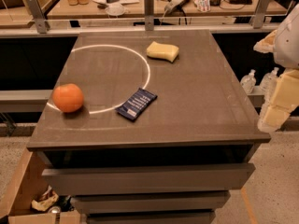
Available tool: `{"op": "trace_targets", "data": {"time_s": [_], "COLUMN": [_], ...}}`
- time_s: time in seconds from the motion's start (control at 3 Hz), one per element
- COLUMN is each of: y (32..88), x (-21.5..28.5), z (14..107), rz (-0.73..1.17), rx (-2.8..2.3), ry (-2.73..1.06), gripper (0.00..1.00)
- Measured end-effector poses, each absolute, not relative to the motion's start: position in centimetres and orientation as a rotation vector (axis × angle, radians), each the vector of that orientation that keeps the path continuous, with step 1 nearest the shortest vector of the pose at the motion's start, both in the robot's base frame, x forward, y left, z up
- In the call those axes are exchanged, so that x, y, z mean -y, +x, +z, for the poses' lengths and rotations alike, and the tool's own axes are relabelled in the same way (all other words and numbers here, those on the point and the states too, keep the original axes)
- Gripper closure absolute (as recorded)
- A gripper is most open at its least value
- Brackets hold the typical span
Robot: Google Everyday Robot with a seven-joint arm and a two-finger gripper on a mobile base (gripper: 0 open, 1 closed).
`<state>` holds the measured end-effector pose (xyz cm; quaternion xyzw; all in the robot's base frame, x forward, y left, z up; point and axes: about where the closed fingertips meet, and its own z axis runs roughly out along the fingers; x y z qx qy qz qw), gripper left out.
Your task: Move orange near rxbar blueberry
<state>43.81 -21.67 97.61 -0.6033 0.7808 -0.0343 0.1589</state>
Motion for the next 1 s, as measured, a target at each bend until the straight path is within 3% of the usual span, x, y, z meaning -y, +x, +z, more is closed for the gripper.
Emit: {"op": "trace_targets", "data": {"time_s": [0.67, 1.0], "y": [44.0, 46.3], "x": [21.0, 16.3], "z": [97.5, 97.0], "rz": [-0.003, 0.308], "rx": [-2.201, -1.99], "ry": [-1.673, -1.517], "gripper": [0.0, 0.0]}}
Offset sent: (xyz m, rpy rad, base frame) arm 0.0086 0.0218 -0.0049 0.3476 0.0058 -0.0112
